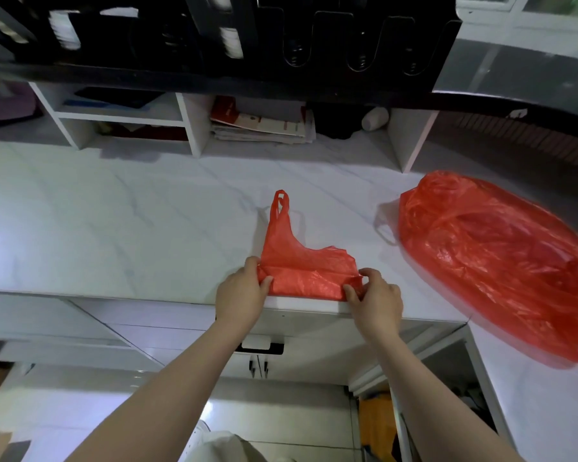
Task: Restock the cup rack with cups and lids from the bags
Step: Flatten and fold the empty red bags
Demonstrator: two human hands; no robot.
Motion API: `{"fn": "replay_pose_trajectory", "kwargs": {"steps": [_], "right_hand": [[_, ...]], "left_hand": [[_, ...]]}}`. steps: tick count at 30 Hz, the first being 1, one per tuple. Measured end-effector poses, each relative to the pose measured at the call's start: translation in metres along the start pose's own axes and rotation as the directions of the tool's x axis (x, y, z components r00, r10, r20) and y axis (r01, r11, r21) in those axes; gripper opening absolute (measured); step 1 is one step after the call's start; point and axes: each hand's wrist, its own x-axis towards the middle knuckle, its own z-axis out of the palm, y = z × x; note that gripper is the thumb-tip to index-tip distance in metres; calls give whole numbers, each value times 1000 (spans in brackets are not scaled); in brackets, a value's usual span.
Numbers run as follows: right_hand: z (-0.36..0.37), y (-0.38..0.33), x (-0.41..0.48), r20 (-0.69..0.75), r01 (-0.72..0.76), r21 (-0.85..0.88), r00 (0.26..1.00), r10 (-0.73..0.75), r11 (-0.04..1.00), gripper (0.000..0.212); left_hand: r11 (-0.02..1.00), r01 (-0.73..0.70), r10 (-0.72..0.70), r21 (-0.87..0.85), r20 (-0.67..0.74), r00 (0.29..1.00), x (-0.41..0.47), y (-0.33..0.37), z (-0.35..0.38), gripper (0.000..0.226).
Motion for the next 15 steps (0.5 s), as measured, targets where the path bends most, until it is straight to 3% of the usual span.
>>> {"fn": "replay_pose_trajectory", "kwargs": {"steps": [3,6,8,10,12,15], "right_hand": [[-1,0,-2,-5,4,-62,1000,-4,998,53],[-1,-3,-5,-5,148,-215,988,-152,965,51],[3,-10,-9,101,384,-325,923,-372,864,55],[9,-16,-15,297,567,-278,818,-492,775,55],[14,-15,-24,422,613,-286,771,-477,737,61],[15,-4,-31,433,655,-330,745,-508,680,67]], "left_hand": [[992,-48,47,116,11,999,-8,0,2,51],[930,-291,321,224,-113,940,-16,-2,5,61],[837,-473,475,277,64,878,-18,-1,7,72],[835,-508,458,210,246,854,-21,-3,14,66],[839,-519,476,164,242,845,-27,-7,14,59],[761,-608,586,224,163,794,-36,-12,10,62]]}}
